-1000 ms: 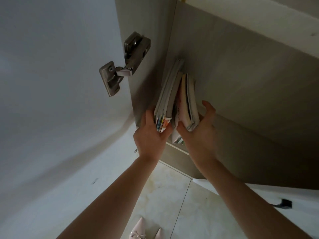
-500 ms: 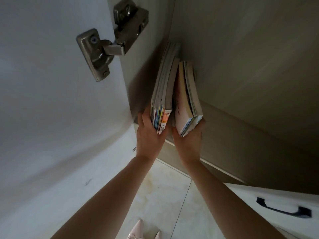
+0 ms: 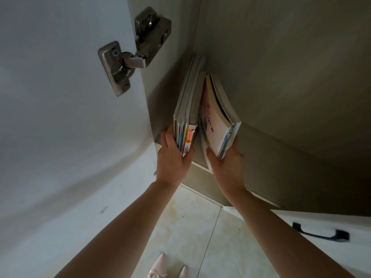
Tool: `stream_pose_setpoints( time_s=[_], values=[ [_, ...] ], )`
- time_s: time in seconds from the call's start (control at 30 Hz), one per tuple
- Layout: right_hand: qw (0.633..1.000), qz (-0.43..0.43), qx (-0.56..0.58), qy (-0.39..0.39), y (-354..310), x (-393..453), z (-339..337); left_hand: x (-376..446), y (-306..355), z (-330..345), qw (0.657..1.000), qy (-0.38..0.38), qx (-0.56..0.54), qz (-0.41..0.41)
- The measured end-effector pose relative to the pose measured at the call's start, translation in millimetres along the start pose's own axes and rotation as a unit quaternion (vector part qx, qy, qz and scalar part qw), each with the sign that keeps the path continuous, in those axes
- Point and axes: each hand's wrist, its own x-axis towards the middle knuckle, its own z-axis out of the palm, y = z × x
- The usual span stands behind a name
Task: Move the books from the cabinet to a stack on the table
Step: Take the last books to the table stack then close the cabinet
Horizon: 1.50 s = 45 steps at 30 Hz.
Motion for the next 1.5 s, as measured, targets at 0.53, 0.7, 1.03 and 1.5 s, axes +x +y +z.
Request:
stream_pose_setpoints(
  time_s=[0.53, 0.7, 1.03, 1.5],
  values=[
    [0.99, -0.019, -0.112, -0.087, -49.1, -53.5, -93.3, -48.0, 69.3, -72.4, 0.998, -0.06, 0.018, -0.026],
    [0.977, 0.004, -0.162, -0.137, -80.0, -91.4, -146.5, -87.9, 112.6, -111.0, 0.992, -0.089, -0.019, -0.093],
    [0.965, -0.013, -0.198, -0.17, -173.3, -159.5, -242.6, -154.6, 201.1, -209.3, 0.978, -0.091, -0.041, -0.182],
    [0.939, -0.139, -0.186, -0.255, -225.7, -200.9, -307.7, -243.4, 250.5, -284.7, 0.954, 0.009, -0.068, -0.291]
  ],
)
